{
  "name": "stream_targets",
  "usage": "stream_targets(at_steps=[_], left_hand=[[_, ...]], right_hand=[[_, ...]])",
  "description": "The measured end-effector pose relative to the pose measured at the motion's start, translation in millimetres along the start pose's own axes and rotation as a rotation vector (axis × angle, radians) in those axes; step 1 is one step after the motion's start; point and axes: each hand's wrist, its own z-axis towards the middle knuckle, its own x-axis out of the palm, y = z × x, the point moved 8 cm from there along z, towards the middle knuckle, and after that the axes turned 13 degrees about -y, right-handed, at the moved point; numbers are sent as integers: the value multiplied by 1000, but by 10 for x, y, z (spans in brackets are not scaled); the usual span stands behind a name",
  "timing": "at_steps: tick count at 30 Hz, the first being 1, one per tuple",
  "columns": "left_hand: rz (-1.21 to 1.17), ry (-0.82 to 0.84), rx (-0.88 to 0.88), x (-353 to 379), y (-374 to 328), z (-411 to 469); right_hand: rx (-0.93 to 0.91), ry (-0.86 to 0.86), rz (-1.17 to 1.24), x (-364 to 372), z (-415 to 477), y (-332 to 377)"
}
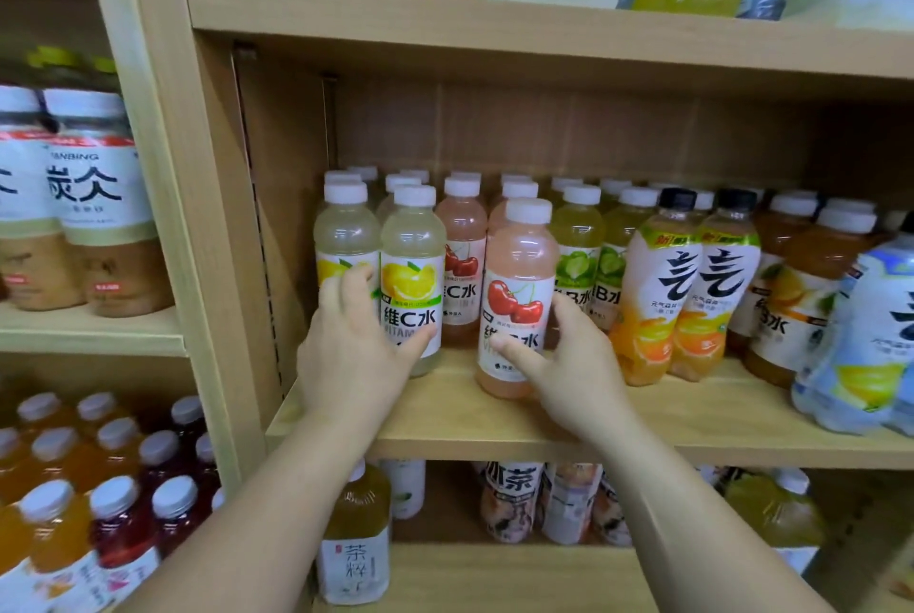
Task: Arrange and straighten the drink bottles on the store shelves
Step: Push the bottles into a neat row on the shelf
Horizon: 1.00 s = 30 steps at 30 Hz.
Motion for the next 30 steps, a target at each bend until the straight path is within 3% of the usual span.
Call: stream_targets(at_steps=[8,15,21,30], left_hand=[[-59,10,27,-47,166,-27],[80,23,75,-64,252,-14],[112,-29,109,-95,193,-52],[130,-9,78,-97,182,-12]], right_hand=[[93,-56,7,311,126,75],[66,-57,-6,415,164,164],[85,49,28,398,154,61],[94,-9,69,434,104,16]])
